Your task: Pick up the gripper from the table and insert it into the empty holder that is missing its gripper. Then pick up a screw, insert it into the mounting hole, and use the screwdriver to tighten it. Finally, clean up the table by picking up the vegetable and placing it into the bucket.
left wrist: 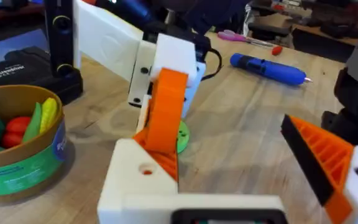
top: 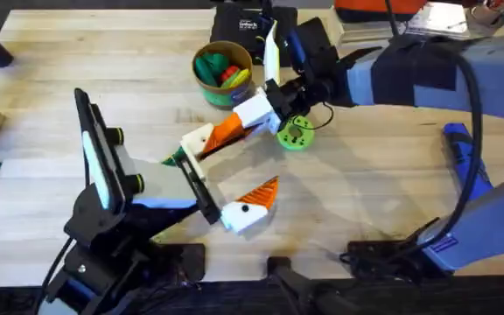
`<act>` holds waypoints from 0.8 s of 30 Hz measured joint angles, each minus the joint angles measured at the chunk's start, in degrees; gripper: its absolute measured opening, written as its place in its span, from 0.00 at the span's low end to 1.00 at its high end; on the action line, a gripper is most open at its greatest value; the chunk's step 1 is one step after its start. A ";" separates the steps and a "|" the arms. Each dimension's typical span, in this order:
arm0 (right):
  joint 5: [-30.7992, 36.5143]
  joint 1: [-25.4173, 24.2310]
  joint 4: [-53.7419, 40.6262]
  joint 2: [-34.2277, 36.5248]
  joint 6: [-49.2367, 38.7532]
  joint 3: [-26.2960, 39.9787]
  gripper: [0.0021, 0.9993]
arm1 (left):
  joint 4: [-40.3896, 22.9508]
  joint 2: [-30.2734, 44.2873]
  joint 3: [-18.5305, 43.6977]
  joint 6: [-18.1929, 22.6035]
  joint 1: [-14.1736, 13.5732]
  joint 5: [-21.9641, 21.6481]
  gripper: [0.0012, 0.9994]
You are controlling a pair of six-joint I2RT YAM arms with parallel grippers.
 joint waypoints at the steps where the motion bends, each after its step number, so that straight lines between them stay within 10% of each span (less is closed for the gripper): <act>1: 0.06 0.00 0.00 0.00 0.00 0.00 0.31 | 0.00 0.01 0.00 0.00 0.00 0.13 0.99; 10: 0.56 -0.33 -0.02 0.00 0.03 0.00 0.49 | 0.00 0.02 0.00 0.00 0.00 0.42 0.99; 15: 0.45 -1.27 0.04 0.00 0.11 0.00 0.98 | 0.00 0.02 0.00 0.00 0.00 0.62 0.99; 24: 8.38 -2.35 -0.12 0.00 0.61 0.47 1.00 | 0.00 0.00 0.00 0.00 0.00 0.84 0.99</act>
